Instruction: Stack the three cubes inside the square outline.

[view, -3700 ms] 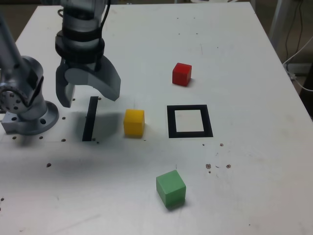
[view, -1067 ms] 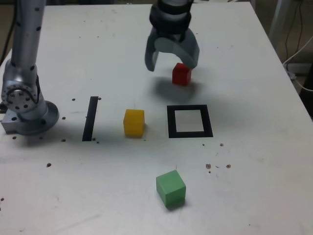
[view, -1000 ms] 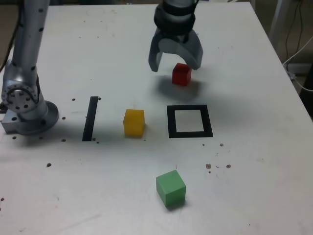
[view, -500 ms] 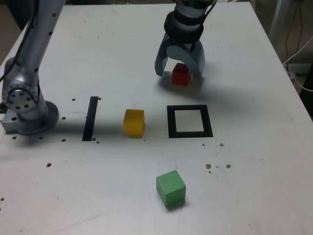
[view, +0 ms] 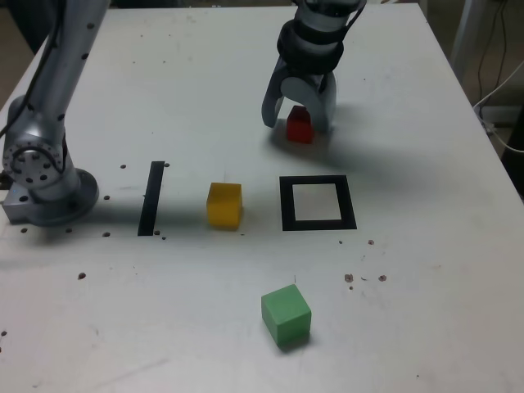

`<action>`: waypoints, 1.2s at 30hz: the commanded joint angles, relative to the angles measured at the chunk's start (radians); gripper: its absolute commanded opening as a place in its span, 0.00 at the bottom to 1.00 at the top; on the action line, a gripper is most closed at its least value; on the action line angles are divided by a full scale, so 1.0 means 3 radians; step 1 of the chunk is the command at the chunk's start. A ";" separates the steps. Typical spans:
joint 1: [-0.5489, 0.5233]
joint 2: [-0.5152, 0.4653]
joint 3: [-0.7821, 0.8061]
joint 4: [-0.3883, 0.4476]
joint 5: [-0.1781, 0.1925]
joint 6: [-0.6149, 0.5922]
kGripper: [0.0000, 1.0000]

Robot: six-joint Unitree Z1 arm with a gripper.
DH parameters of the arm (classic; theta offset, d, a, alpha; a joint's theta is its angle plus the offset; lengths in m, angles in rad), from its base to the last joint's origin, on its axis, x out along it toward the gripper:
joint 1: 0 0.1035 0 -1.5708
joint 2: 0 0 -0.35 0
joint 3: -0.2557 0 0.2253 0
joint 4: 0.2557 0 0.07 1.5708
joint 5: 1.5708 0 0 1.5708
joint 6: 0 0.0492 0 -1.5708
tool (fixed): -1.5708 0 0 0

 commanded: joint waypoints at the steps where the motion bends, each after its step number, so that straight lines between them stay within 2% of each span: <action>1: -0.0011 -0.0001 0.0004 0.0012 0.0003 -0.0004 0.29; 21: -0.0110 -0.0086 -0.0002 0.0071 -0.0055 -0.0106 0.29; 26: -0.0245 -0.0219 0.0089 0.0092 -0.0192 -0.0373 0.29; 36: -0.0592 -0.0427 0.0232 0.0111 -0.0603 -0.0963 0.29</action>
